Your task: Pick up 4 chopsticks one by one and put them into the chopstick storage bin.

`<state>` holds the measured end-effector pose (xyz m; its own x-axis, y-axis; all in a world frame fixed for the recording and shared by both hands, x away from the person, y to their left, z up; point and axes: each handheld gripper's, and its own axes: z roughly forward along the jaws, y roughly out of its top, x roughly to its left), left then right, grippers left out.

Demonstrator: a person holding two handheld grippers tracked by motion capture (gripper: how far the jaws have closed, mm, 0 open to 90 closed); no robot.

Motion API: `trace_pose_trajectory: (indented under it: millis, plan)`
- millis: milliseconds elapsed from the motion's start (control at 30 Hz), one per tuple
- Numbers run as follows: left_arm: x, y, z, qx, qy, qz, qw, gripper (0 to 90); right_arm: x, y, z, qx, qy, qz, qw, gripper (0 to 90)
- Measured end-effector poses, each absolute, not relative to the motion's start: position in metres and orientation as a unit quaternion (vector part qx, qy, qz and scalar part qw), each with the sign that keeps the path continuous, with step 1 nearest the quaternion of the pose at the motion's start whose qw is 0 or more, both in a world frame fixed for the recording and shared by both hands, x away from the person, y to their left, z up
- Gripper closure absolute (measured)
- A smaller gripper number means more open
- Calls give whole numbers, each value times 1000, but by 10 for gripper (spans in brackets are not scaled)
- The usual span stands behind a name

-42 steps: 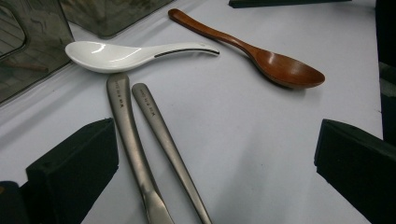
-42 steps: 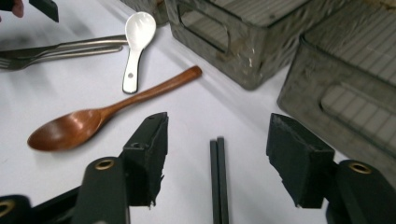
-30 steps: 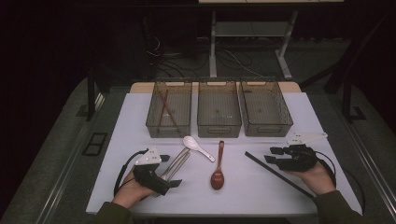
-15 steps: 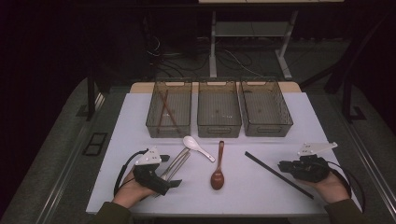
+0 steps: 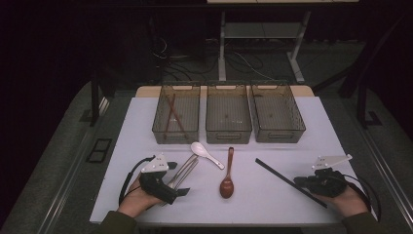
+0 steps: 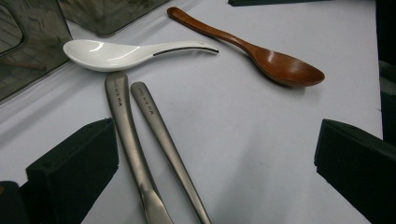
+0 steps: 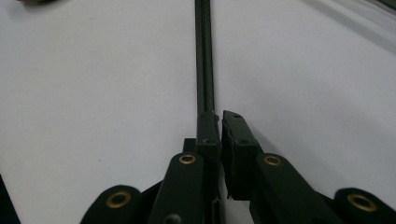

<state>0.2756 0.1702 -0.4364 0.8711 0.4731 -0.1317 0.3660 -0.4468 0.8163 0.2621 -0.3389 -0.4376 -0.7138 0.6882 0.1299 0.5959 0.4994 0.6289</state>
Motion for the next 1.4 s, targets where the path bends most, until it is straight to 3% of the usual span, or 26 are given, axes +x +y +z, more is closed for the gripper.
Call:
trace_pose_trajectory:
  millis: [967,1400]
  plan:
    - [276,170,-436,850,246,58,462,0,265,-337,-441,368,869,323,70,847]
    - [277,170,-438,852,247,56,459,0,262,-328,-441,339,887,296,104,834]
